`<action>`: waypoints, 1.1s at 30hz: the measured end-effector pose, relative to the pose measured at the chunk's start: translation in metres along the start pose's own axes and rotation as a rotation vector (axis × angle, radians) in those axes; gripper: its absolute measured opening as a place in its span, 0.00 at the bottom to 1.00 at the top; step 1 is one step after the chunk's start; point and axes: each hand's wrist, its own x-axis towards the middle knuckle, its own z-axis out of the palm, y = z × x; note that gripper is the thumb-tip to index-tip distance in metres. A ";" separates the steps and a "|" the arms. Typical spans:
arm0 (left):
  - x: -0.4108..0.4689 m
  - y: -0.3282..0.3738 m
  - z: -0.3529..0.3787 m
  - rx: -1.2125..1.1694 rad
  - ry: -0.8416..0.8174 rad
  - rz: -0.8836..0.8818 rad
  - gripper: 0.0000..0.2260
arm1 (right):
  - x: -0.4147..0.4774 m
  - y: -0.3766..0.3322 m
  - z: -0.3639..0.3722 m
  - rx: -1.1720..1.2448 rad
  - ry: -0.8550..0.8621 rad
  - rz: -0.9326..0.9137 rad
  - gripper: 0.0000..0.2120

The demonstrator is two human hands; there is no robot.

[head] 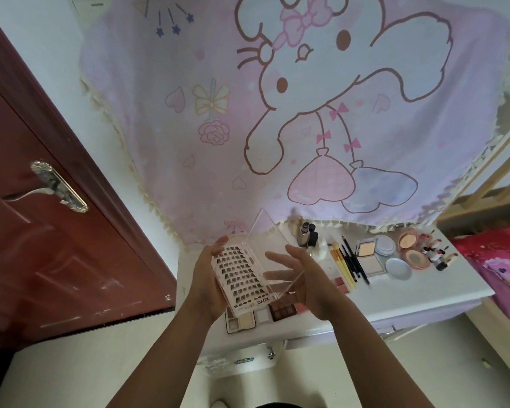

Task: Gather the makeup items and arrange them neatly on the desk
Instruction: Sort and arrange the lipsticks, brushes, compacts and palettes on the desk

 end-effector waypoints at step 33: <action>0.107 0.087 -0.071 0.749 -0.098 0.133 0.10 | 0.114 -0.056 0.031 -0.530 0.314 -0.267 0.10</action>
